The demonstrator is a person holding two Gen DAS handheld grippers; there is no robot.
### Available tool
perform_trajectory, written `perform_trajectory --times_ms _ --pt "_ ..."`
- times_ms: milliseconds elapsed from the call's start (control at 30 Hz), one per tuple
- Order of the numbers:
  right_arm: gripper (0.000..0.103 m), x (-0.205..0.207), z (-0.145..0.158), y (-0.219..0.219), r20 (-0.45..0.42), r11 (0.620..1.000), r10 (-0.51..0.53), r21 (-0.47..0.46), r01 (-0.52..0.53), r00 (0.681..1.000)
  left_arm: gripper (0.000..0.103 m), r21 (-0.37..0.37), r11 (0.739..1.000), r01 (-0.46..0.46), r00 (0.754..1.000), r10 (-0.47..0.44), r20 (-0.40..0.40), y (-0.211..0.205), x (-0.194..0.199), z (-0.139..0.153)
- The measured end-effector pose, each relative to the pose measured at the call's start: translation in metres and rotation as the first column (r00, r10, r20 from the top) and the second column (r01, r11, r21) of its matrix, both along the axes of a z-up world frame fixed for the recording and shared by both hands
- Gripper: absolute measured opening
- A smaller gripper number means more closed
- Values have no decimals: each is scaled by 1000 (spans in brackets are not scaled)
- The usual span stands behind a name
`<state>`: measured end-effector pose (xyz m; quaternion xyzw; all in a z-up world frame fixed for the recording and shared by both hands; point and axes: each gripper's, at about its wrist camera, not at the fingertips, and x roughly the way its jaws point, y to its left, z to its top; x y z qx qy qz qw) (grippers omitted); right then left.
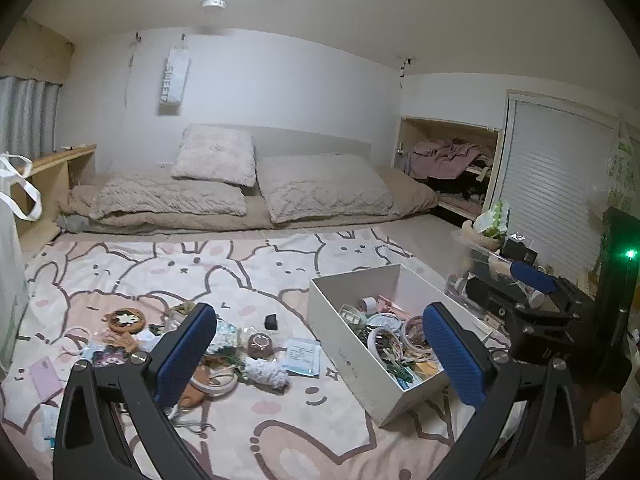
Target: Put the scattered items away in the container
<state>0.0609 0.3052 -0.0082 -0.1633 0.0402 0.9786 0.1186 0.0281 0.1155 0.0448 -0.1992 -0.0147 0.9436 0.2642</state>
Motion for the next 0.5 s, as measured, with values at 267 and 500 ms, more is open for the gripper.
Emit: perform_trajectory --times_ms 267,500 --pt "103 14 16 -38 -27 998 53 16 -53 998 103 -10 999 -47 999 47 -27 -28 25 9" --pt "103 30 27 -67 -46 996 87 23 -86 995 103 2 997 -81 995 81 -62 -56 53 23"
